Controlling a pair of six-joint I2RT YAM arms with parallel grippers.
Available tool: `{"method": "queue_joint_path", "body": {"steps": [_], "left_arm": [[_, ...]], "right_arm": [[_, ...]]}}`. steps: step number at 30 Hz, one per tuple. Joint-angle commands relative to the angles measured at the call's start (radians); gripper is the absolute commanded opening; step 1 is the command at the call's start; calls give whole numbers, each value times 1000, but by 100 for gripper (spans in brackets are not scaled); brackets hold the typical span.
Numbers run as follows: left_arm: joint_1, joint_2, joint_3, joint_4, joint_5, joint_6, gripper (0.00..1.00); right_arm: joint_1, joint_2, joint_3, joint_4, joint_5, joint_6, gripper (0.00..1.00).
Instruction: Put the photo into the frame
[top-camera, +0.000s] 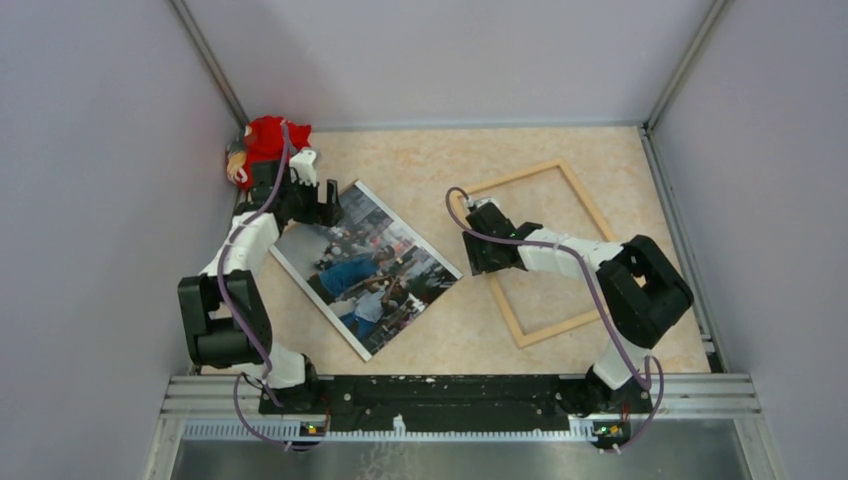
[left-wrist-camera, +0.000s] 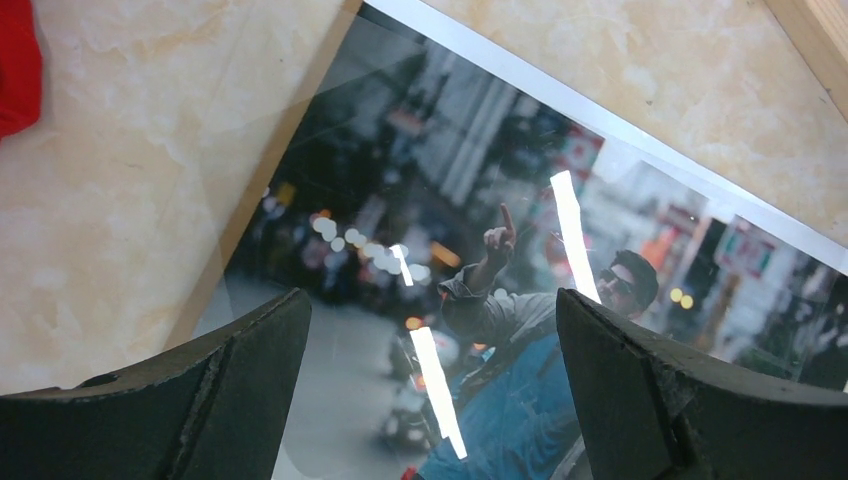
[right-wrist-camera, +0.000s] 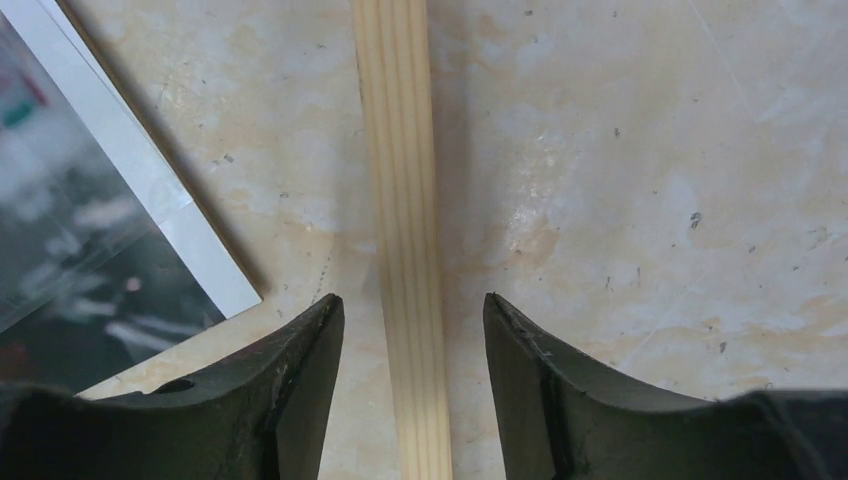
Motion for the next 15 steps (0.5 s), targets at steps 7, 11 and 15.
{"method": "queue_joint_path", "body": {"steps": [7,11,15], "left_arm": [[2,-103,30,-158,68,91,99],[-2,-150,-3,-162,85,126,99],[-9,-174,-11,-160,95,143,99]], "right_arm": [[7,28,47,17,28,15,31],[7,49,83,11,14,15,28],[6,86,111,3,-6,11,27]]}}
